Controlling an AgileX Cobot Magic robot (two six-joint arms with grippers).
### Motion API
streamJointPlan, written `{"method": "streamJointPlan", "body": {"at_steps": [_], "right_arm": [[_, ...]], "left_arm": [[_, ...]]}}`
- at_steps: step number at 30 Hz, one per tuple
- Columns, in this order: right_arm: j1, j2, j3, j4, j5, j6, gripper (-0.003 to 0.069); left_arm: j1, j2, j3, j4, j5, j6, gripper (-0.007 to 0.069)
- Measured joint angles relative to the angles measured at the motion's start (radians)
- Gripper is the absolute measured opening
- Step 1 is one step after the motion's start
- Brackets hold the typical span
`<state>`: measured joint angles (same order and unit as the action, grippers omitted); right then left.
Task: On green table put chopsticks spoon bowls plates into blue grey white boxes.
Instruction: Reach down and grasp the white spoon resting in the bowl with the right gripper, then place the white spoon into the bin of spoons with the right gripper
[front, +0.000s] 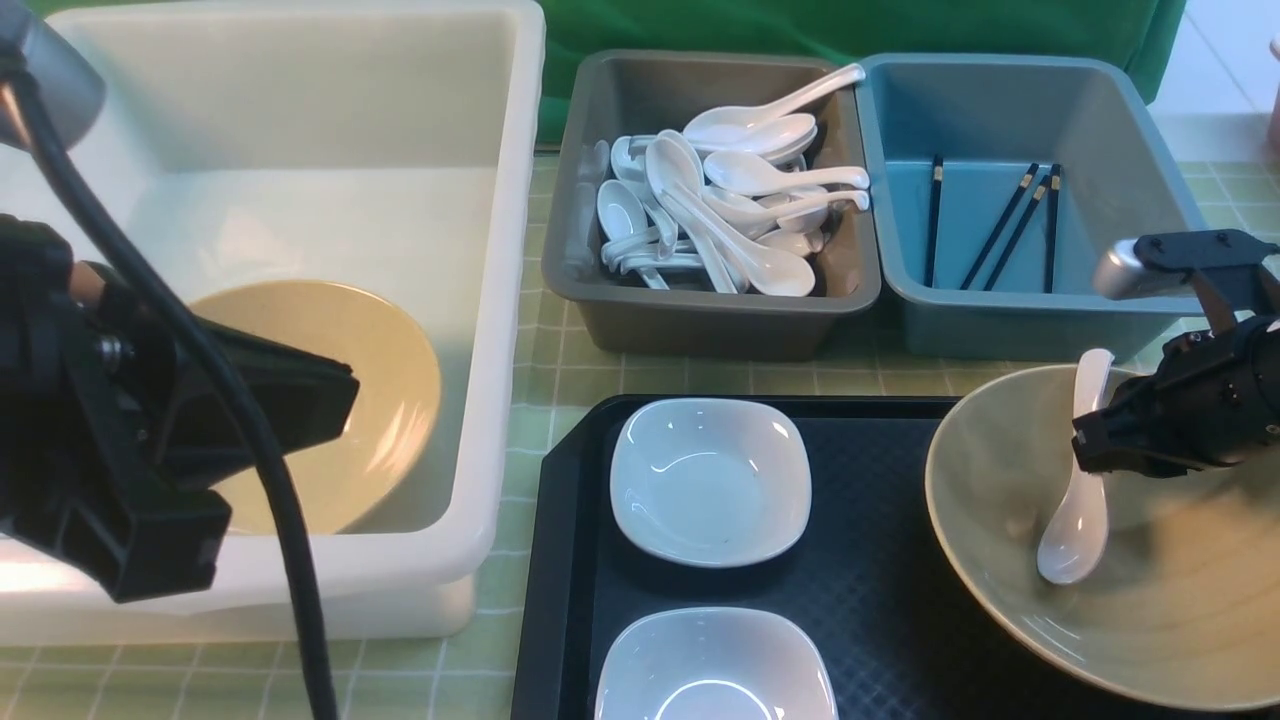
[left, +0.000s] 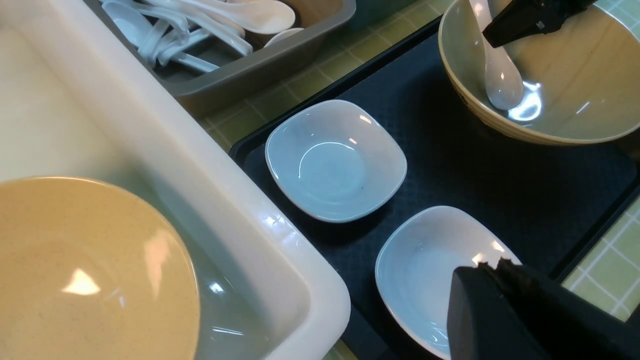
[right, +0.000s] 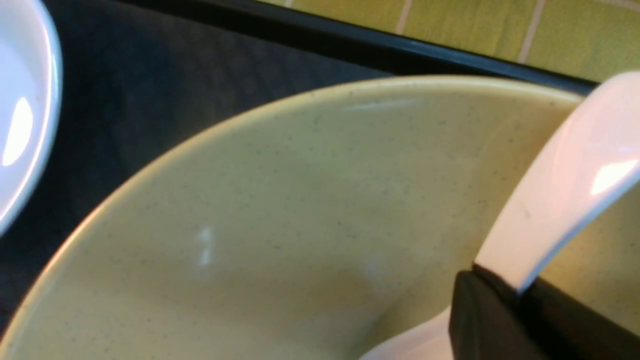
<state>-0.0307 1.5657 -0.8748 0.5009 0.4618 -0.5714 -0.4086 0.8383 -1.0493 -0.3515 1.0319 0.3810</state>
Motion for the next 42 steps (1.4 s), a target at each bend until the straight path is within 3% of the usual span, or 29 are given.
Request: {"method": "streamJointPlan", "body": {"at_steps": [20,27,30,36,42], "right_arm": [[0.000,-0.085,-0.038,-0.006,0.099,0.000,0.0048],[0.019,-0.090,-0.223,0.046,0.178,-0.032,0.0048],[0.076,-0.046,-0.365,0.071,0.188,-0.033,0.0048],[0.182,0.158,-0.656,0.124,0.192,-0.034,0.0048],[0.246,0.420,-0.928,0.164,0.077,-0.033,0.0048]], "left_arm": [[0.000,0.000,0.000,0.000,0.002,0.000,-0.0002],[0.000,0.000,0.000,0.048,-0.079,-0.002,-0.0002],[0.000,0.000,0.000,0.106,-0.135,-0.045,-0.0002],[0.000,0.000,0.000,0.170,-0.186,-0.137,-0.0002],[0.000,0.000,0.000,0.174,-0.181,-0.143,-0.0002]]}}
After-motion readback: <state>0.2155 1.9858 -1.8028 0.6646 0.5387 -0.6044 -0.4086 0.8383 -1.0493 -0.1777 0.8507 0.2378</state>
